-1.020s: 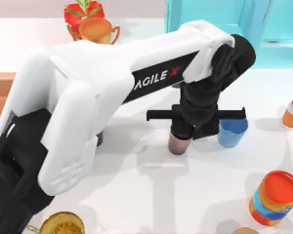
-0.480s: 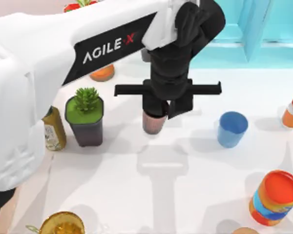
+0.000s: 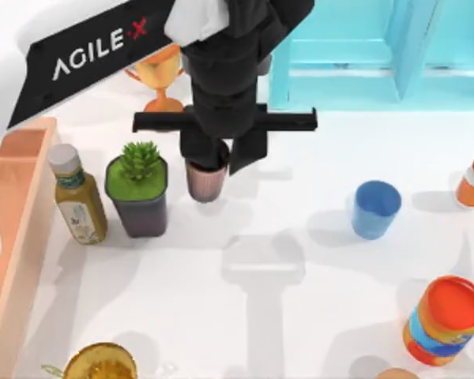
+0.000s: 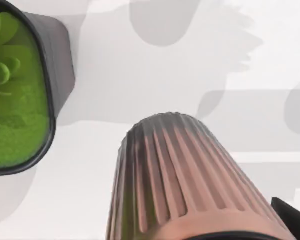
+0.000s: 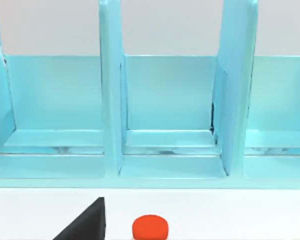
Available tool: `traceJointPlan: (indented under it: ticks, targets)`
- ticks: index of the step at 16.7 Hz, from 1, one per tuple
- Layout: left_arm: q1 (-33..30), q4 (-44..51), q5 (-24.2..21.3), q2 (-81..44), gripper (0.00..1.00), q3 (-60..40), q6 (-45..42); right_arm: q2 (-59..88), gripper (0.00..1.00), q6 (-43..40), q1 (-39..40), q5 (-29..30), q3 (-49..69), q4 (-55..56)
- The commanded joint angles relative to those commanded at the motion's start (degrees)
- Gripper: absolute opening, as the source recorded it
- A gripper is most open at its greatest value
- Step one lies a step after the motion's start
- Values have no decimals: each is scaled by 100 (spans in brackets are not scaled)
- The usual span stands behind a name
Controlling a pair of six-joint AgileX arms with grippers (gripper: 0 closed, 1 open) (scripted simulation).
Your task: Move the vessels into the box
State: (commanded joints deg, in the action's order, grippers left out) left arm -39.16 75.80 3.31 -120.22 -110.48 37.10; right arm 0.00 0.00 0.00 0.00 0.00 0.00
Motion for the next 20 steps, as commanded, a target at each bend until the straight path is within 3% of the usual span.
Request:
traceJointPlan:
  ticks: [4,7,13,20]
  targets:
    - [76,148,-63,181,0,-53,-199,0,100,0,0,0,0,0]
    - [614,550,-241,824,0,43,-903,0,100,0,0,0,0,0]
    - [2949,1124,-607,2590,0,1074,-3102,0,100,0,0,0,0,0]
    - [5506,972,-838,3854,0,3022,-5424,0,100,0,0,0,0,0]
